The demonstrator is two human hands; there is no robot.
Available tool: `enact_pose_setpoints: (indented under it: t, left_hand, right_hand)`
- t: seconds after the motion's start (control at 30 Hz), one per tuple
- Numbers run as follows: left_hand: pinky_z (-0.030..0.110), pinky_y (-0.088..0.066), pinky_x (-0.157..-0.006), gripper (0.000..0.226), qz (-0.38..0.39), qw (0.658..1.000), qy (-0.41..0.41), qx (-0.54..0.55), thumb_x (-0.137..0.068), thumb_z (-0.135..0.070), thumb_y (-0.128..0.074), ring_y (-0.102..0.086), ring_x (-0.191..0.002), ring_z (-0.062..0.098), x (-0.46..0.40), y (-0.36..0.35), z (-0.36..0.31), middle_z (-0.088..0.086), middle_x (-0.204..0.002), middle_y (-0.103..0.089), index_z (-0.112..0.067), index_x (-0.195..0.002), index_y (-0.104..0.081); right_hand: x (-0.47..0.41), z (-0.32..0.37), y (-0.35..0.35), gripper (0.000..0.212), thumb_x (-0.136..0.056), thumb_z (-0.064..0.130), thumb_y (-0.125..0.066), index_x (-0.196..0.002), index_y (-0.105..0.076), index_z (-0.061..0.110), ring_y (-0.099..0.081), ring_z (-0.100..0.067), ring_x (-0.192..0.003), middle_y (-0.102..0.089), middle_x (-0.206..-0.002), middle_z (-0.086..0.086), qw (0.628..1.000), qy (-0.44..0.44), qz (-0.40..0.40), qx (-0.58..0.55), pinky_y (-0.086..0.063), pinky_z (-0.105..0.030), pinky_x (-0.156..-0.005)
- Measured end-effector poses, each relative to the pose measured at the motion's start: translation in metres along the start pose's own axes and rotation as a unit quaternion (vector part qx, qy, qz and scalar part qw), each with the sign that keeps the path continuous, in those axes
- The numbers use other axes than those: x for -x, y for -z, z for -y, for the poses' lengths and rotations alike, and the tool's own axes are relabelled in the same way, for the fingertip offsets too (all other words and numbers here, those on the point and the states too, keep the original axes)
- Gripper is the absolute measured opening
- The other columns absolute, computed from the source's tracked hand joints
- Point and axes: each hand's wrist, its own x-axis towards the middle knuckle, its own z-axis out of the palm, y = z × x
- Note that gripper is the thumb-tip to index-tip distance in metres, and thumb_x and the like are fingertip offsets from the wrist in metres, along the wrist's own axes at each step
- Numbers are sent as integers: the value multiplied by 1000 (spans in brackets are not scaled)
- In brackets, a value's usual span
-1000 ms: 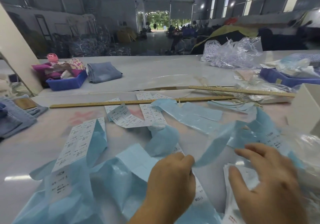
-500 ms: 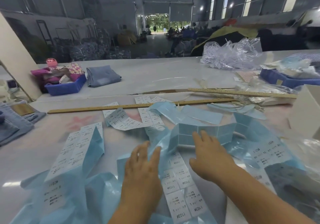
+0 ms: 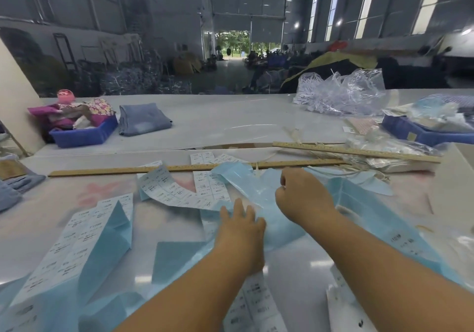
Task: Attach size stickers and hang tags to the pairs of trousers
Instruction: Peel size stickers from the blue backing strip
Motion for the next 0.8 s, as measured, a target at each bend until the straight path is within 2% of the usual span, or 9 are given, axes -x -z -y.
enact_pose_setpoints:
  t: [0.1,0.2,0.33,0.4,0.5,0.6,0.67,0.73,0.8]
  left_hand:
    - [63,-1,-116,38,-24,999,19,27,-93,-40,-44,-40,-126,36,-11,-11,-6,11,-124,-55,-18,-123,-51]
    - [63,4,-114,33,-72,995,46,51,-97,-38,-33,-47,-117,33,-19,-19,-13,7,-113,-59,-18,-115,-53]
    - [63,8,-113,28,-100,992,58,50,-96,-32,-35,-49,-114,31,-29,-30,-15,5,-110,-56,-19,-115,-51]
    - [63,7,-114,29,-112,990,61,54,-94,-31,-34,-49,-112,31,-33,-34,-15,5,-109,-54,-19,-114,-51]
    - [63,4,-115,32,-121,988,71,60,-94,-31,-34,-48,-115,31,-35,-37,-14,6,-115,-54,-18,-118,-51]
    - [62,4,-115,34,-114,989,73,55,-95,-31,-34,-47,-118,32,-32,-36,-15,7,-120,-53,-18,-122,-50]
    - [63,4,-115,34,-101,991,73,51,-95,-31,-34,-47,-117,33,-29,-35,-14,7,-119,-53,-18,-122,-50]
    - [63,5,-115,32,-91,992,73,54,-94,-29,-34,-48,-116,32,-26,-34,-14,7,-117,-53,-18,-119,-50]
    - [61,3,-117,30,-90,991,77,67,-93,-29,-36,-49,-115,31,-23,-32,-13,7,-115,-55,-18,-116,-52]
  right_hand:
    - [-27,-17,-21,33,-95,20,-41,-127,-49,13,-46,-27,-117,-49,-128,-7,992,28,88,84,-42,-38,-95]
    - [-47,-40,-44,36,-99,23,-34,-132,-44,10,-41,-31,-123,-45,-134,-11,977,-13,166,129,-39,-42,-100]
    - [-61,-67,-61,42,-98,19,-28,-139,-37,13,-37,-34,-128,-40,-140,-12,959,-98,213,159,-35,-43,-101]
    - [-63,-71,-65,38,-95,21,-32,-130,-47,16,-41,-31,-121,-50,-132,-9,962,-88,193,174,-35,-40,-95]
    - [-63,-69,-69,29,-92,29,-44,-117,-53,18,-46,-27,-111,-57,-119,-6,972,-27,99,212,-33,-40,-89]
    - [-59,-74,-70,39,-93,41,-46,-124,-49,17,-44,-29,-115,-53,-124,-7,977,-82,120,155,-37,-39,-89]
    - [-57,-74,-68,27,-94,34,-46,-113,-53,17,-49,-26,-105,-57,-112,-4,978,-105,125,129,-39,-36,-82]
    - [-54,-68,-64,9,-92,18,-44,-95,-52,18,-50,-23,-87,-56,-93,0,979,-64,87,172,-36,-33,-79]
    - [-49,-59,-57,10,-90,12,-44,-88,-50,19,-49,-23,-78,-54,-85,1,984,-43,24,170,-34,-33,-77]
